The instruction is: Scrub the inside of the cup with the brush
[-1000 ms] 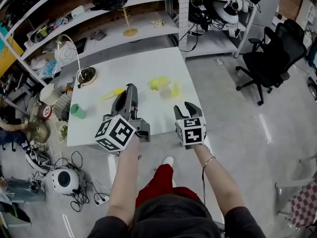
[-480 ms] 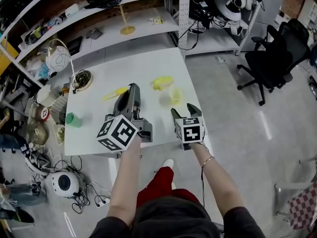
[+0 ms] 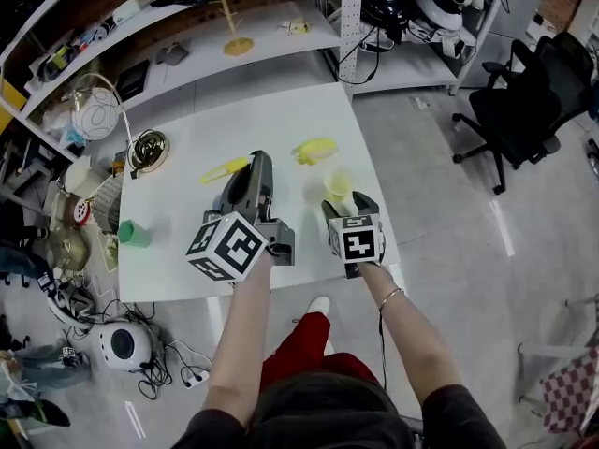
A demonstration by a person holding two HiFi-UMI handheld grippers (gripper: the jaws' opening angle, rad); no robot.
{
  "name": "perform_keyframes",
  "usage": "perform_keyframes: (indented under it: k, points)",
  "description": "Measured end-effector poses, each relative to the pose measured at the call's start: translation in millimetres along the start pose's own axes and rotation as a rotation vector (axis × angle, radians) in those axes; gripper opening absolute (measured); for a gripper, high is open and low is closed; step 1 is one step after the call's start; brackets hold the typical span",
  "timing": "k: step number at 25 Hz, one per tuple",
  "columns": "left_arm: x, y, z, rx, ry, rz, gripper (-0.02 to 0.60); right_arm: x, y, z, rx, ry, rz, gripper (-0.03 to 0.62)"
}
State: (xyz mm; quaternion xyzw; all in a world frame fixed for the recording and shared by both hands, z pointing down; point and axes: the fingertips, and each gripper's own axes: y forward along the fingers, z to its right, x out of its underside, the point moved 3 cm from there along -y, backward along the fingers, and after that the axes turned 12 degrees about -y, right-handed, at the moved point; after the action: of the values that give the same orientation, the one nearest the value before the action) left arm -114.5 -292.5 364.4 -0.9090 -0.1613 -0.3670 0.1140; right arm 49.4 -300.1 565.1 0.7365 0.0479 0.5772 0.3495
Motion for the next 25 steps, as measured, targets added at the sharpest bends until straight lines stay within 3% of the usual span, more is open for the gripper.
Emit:
perform_keyframes:
  k: [25]
  points:
    - [15.7, 44.0, -36.1, 0.005, -0.049, -0.077, 0.041, -3.9, 53.2, 19.6, 0.046, -0.019, -0.06, 0.279]
